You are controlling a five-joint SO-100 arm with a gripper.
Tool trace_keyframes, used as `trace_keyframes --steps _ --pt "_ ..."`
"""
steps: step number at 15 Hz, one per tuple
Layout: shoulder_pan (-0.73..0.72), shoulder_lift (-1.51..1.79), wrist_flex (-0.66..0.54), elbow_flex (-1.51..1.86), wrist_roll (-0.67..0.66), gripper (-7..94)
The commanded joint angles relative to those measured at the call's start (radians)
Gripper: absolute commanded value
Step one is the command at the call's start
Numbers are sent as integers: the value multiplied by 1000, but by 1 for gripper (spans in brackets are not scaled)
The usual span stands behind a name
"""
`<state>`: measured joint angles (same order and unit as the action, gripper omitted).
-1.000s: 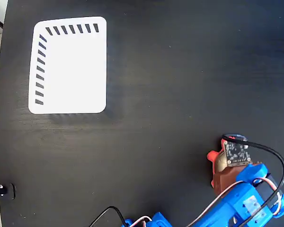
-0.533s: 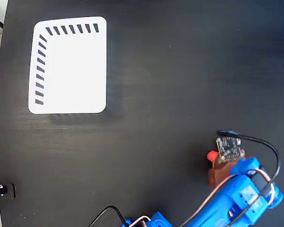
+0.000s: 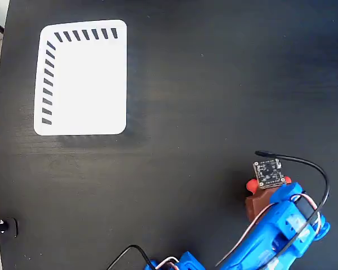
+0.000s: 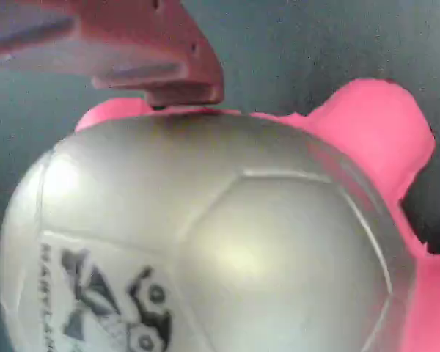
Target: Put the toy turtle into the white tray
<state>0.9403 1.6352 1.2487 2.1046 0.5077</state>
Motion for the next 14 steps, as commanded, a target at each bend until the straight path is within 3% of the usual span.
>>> trace_keyframes --steps 1,7,8,12,14 --pt "18 -3 -15 -11 0 56" --pt "41 -54 -95 14 -11 56" --pt "49 -58 -107 17 -14 52" --pt "72 -69 -115 8 -12 1" --pt "72 -69 -101 -5 -11 -2"
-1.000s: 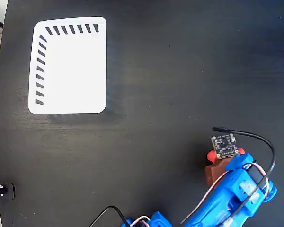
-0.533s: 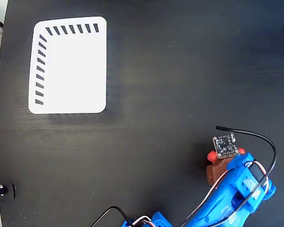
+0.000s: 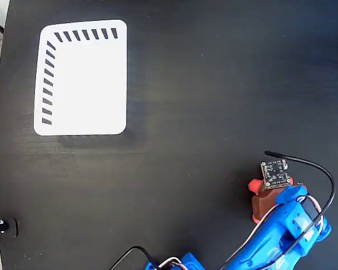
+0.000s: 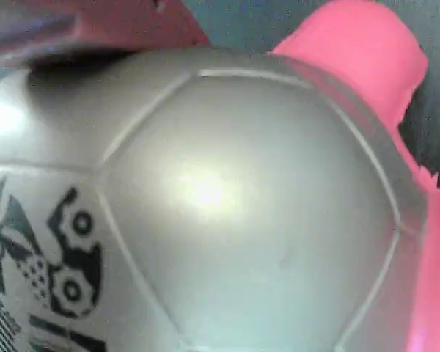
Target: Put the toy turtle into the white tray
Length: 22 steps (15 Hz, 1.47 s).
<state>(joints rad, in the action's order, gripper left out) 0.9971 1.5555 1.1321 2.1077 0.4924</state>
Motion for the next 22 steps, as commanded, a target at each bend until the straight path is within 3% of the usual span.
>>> trace_keyframes --steps 1,5,10,15,22 --pt "15 14 35 -21 0 -2" --pt "-9 52 272 -278 -21 -2" --pt "-160 115 508 -626 -31 -2" --pt "-402 184 520 -649 -61 -2" --pt "-1028 204 511 -775 -71 -2"
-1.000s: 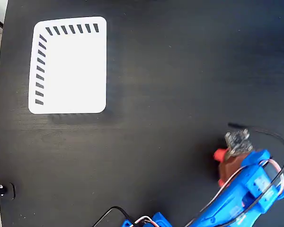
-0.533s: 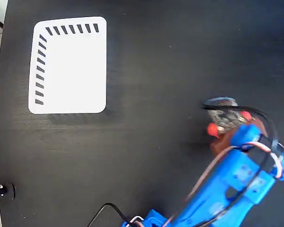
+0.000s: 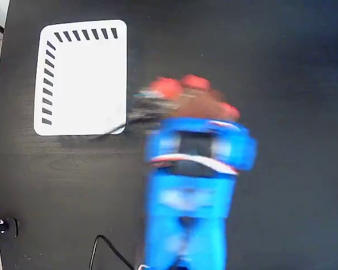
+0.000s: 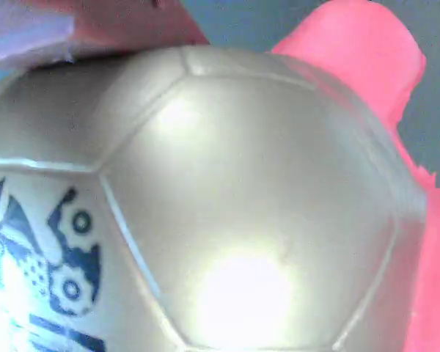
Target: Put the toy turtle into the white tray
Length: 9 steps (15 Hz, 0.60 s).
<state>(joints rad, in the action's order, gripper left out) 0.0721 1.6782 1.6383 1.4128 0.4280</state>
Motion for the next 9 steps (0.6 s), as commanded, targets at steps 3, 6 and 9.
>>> trace_keyframes --steps 3,6,9 --pt "-282 21 -6 -198 0 -2" --pt "-394 -86 -17 -318 -20 -2" --pt "-443 -181 -18 -408 -55 -2"
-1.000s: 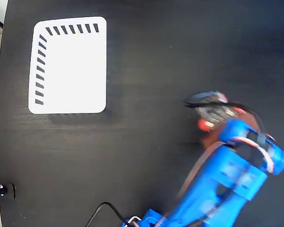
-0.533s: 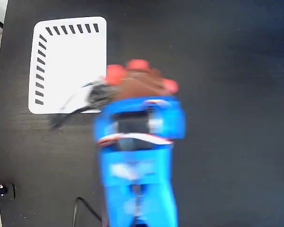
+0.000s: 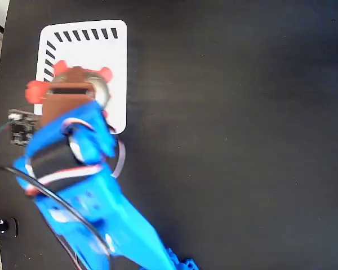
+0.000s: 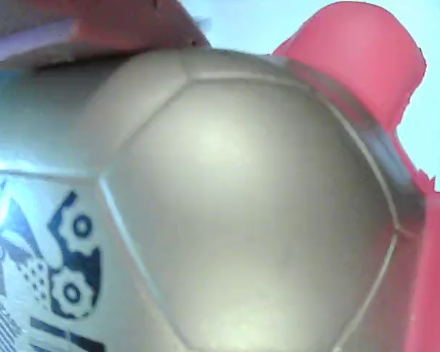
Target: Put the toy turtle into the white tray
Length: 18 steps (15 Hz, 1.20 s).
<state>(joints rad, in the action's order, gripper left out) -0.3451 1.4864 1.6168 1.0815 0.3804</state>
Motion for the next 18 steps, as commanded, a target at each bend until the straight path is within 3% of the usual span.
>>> trace_keyframes --steps 1,14,16,18 --pt "-28 -26 3 -101 -26 -2" --pt "26 -568 -61 -472 -74 -1" --pt "28 -581 -63 -477 -77 13" --pt "25 -586 -58 -477 -80 39"
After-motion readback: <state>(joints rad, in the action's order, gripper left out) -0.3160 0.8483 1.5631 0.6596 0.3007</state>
